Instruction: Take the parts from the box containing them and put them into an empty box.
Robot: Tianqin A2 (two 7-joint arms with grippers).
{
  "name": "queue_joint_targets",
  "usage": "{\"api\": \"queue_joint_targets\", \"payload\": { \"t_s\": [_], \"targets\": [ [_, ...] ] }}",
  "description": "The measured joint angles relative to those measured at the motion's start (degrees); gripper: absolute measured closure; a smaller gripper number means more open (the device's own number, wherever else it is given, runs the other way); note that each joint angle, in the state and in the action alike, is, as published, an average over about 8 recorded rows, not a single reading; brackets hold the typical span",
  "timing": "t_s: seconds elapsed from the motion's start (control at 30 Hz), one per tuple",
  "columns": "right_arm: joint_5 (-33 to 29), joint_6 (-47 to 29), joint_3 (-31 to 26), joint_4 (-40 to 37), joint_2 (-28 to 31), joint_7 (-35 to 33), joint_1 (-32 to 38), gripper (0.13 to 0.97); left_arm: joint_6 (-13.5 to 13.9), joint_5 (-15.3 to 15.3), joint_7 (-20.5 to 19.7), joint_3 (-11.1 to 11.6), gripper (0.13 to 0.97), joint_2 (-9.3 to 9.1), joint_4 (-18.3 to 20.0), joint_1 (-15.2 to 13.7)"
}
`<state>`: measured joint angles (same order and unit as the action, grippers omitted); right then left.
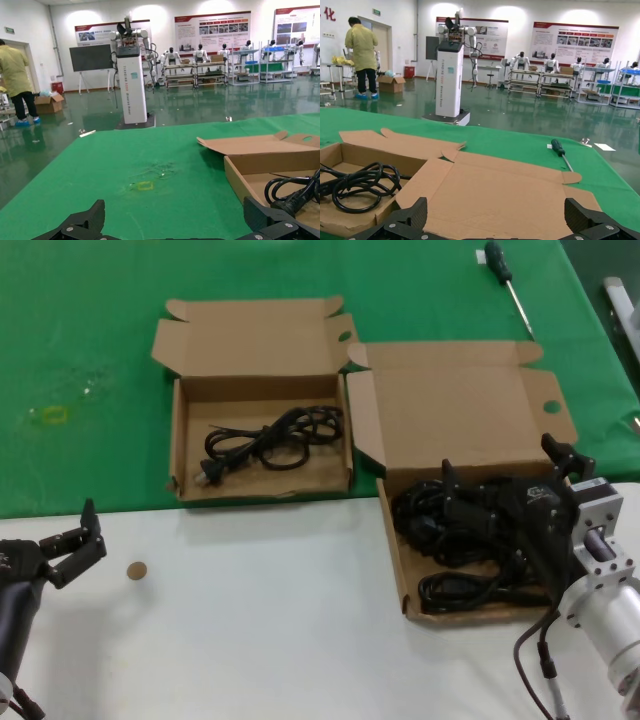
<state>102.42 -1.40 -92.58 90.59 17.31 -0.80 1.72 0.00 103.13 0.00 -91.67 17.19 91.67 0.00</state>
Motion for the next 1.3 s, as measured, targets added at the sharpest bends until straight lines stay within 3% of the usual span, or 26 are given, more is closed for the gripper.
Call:
{"api": "queue_joint_targets", "payload": {
  "t_s": [1.3],
  "targets": [
    [0.0,0.0,0.0,0.0,0.0,0.0,0.0,0.129,0.0,0.0,0.0,0.0,0.132,0.00,0.0,0.0]
  ]
}}
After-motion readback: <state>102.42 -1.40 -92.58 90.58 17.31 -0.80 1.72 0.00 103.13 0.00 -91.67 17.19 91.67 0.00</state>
